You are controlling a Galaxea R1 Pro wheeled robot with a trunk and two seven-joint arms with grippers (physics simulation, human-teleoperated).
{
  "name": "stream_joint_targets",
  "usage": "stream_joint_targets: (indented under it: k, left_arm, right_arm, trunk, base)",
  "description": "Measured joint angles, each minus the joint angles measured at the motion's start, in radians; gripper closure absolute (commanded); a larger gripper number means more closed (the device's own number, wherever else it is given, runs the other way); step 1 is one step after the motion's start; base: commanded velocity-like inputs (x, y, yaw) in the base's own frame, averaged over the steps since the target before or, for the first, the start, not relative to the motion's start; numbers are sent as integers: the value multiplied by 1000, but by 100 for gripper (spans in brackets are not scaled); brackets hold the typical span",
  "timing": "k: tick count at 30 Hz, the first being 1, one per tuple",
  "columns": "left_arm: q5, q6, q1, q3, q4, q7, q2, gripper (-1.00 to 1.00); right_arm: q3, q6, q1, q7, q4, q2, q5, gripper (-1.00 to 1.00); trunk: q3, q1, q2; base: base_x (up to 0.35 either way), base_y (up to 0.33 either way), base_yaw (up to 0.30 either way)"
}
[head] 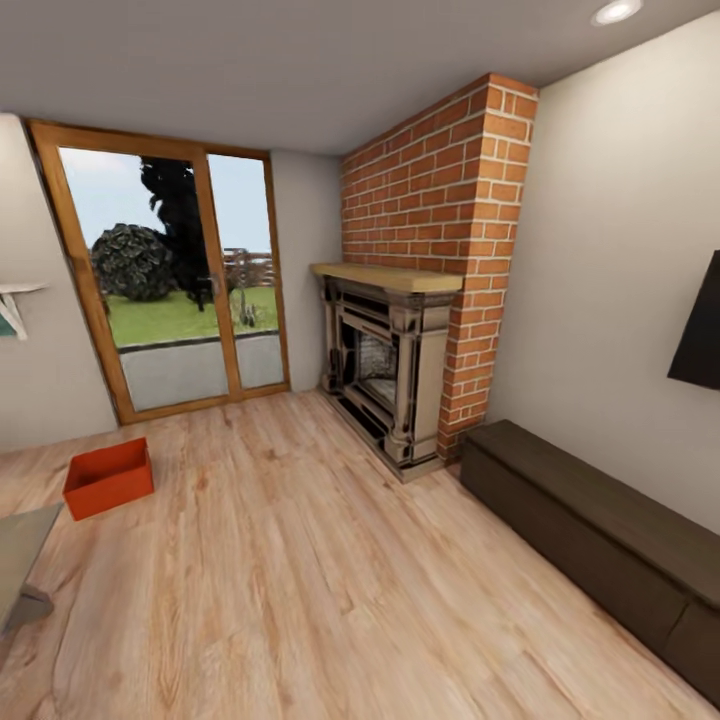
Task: Move the two storage containers from the living room to the garage. In the garage, place one container on the floor and stack the other container on top of it (either order is fine).
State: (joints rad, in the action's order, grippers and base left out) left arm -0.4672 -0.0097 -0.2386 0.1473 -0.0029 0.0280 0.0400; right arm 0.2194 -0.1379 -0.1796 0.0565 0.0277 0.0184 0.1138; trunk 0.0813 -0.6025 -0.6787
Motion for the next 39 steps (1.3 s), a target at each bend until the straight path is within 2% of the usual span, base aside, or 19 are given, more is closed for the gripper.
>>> stream_joint_targets:
  k: [31, 39]
  left_arm:
    - [-2, 0, 0, 1, 0, 0, 0, -100]
    - [-2, -7, 0, 1, 0, 0, 1, -100]
  right_arm:
    - [6, -1, 0, -2, 0, 1, -7, -100]
    - [5, -2, 0, -2, 0, 0, -6, -100]
  trunk:
    - [0, 0, 0]
    - [0, 0, 0]
  base:
    - [323, 0, 16]
    - [323, 0, 184]
